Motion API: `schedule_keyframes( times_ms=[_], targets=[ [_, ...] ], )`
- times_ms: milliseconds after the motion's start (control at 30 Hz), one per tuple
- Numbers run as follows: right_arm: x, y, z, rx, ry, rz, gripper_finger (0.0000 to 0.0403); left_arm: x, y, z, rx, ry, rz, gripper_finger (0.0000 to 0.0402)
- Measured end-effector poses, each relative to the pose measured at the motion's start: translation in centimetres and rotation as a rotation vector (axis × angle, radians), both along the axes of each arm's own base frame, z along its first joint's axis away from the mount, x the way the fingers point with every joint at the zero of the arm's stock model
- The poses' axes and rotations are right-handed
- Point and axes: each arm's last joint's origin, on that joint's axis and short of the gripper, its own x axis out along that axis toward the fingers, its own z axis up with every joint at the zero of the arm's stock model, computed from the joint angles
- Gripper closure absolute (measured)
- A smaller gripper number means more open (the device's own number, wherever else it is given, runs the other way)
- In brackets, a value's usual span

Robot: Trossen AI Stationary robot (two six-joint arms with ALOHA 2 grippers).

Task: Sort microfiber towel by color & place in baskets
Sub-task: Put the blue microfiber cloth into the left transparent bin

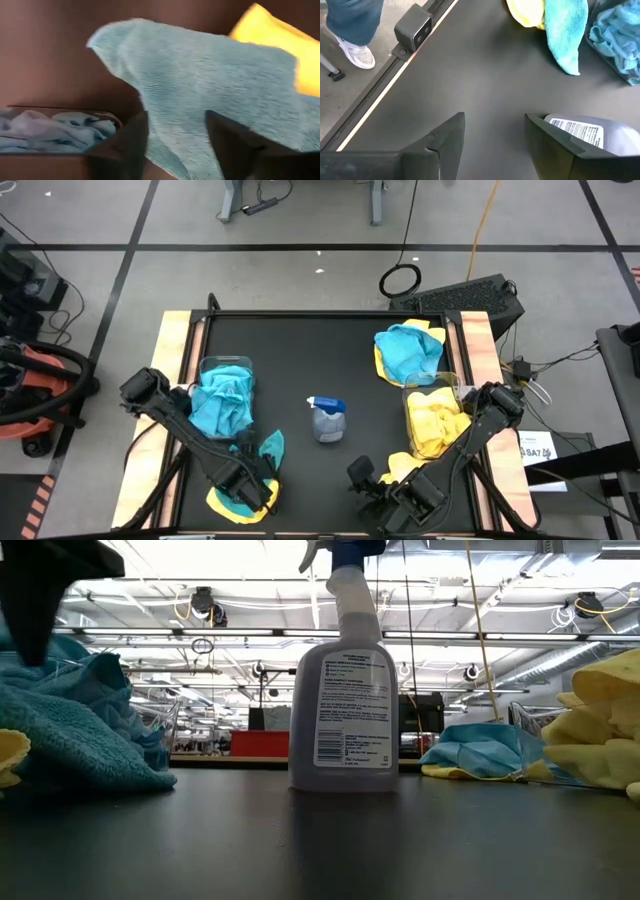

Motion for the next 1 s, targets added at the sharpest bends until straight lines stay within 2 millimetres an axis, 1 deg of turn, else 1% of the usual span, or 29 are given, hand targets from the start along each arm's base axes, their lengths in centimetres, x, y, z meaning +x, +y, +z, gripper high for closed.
schedule_keyframes(
  times_ms=[133, 233, 300, 400, 467, 500, 567, 633, 767, 800, 833, 900, 1000],
  targets=[
    [-0.3, 0.1, -0.1, -0.005, 0.012, 0.002, 0.0207, 0.2, 0.6, 0.0, 0.029, -0.011, 0.056, 0.0096],
    [-0.4, 0.3, -0.1, -0.002, 0.012, 0.001, 0.0207, 0.4, 1.3, -0.8, 0.016, 0.017, 0.079, 0.0042],
    [-0.5, 0.3, -0.1, -0.002, 0.011, 0.001, 0.0207, 0.5, 1.7, -1.9, -0.017, 0.043, 0.068, 0.0027],
    [-0.6, 0.5, -0.1, -0.001, 0.004, -0.01, 0.0207, 0.4, 2.4, -3.8, -0.065, 0.079, 0.047, 0.0034],
    [-0.8, 0.6, 0.0, -0.008, -0.003, -0.007, 0.0207, 0.4, 2.8, -4.6, -0.081, 0.091, 0.029, 0.0055],
    [-0.8, 0.7, 0.0, -0.009, -0.003, -0.005, 0.0207, 0.4, 2.9, -4.8, -0.087, 0.096, 0.016, 0.0071],
    [-1.0, 0.8, 0.0, -0.011, -0.004, -0.002, 0.0207, 0.4, 3.0, -4.9, -0.088, 0.101, -0.012, 0.0118],
    [-1.0, 0.9, 0.0, -0.016, -0.006, -0.001, 0.0207, 0.6, 2.8, -4.9, -0.119, 0.099, -0.047, 0.0181],
    [-1.1, 1.0, 0.0, -0.032, -0.018, -0.005, 0.0207, 0.9, 2.4, -4.2, -0.156, 0.104, -0.115, 0.0343],
    [-1.1, 0.9, 0.0, -0.034, -0.02, -0.007, 0.0207, 0.9, 2.4, -4.0, -0.155, 0.109, -0.122, 0.0371],
    [-1.1, 0.9, 0.0, -0.035, -0.02, -0.007, 0.0207, 1.0, 2.4, -3.7, -0.154, 0.111, -0.122, 0.0383],
    [-1.1, 0.9, 0.0, -0.05, -0.03, -0.015, 0.0207, 1.1, 2.4, -2.9, -0.153, 0.105, -0.123, 0.0388],
    [-1.1, 0.8, 0.0, -0.068, -0.046, -0.026, 0.0207, 1.1, 2.5, -0.8, -0.132, 0.084, -0.113, 0.0396]
  ],
)
